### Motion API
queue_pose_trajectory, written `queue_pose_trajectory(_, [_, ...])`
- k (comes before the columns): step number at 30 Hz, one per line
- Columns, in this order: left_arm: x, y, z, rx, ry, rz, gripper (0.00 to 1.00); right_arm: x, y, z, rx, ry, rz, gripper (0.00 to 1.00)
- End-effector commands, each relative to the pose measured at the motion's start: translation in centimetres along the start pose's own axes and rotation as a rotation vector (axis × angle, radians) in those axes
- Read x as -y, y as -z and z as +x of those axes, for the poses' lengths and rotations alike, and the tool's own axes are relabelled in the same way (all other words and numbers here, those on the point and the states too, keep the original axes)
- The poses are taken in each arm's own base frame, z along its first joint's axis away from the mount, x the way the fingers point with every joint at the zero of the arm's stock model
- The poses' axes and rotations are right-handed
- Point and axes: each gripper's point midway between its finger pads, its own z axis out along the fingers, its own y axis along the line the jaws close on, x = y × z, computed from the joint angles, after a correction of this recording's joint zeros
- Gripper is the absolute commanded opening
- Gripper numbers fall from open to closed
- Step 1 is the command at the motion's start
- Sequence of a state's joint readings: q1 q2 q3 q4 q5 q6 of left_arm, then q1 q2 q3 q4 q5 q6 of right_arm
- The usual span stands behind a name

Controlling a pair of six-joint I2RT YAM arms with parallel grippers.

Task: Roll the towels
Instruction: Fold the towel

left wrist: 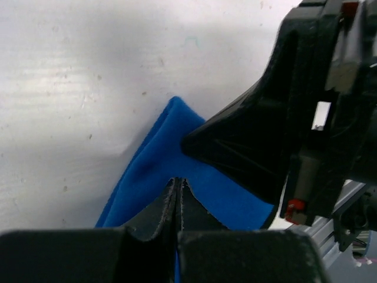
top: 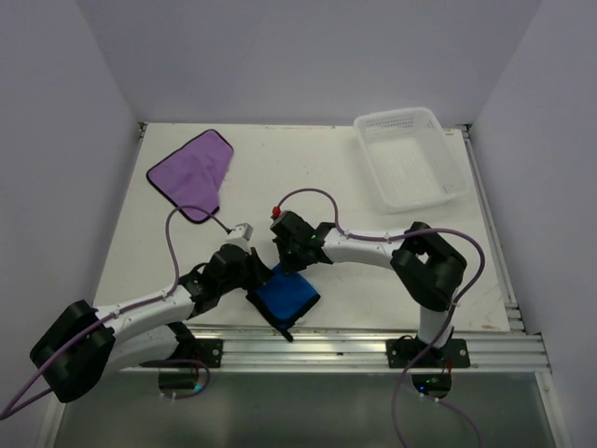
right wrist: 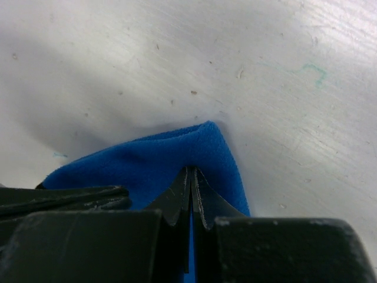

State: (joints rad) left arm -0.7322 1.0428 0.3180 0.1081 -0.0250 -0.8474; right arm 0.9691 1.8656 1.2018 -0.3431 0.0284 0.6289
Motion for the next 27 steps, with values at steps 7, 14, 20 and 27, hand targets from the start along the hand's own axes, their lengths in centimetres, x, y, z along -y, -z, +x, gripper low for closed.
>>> queue_pose_trajectory(7, [-2.4, -1.2, 4.1, -0.055, 0.043, -0.037, 0.00, 0.1, -1.2, 0.8, -0.010, -0.020, -0.012, 0.00])
queue_pose_trajectory(14, [-2.8, -0.5, 5.2, -0.075, 0.036, -0.057, 0.00, 0.4, -1.0, 0.3, -0.002, -0.011, 0.012, 0.00])
queue_pose_trajectory(20, [-4.1, 0.1, 5.9, -0.071, 0.043, -0.096, 0.00, 0.7, -0.6, 0.3, -0.001, -0.012, 0.023, 0.20])
queue_pose_trajectory(27, [-4.8, 0.0, 6.2, -0.077, 0.042, -0.128, 0.00, 1.9, 1.8, 0.2, 0.035, -0.003, 0.050, 0.32])
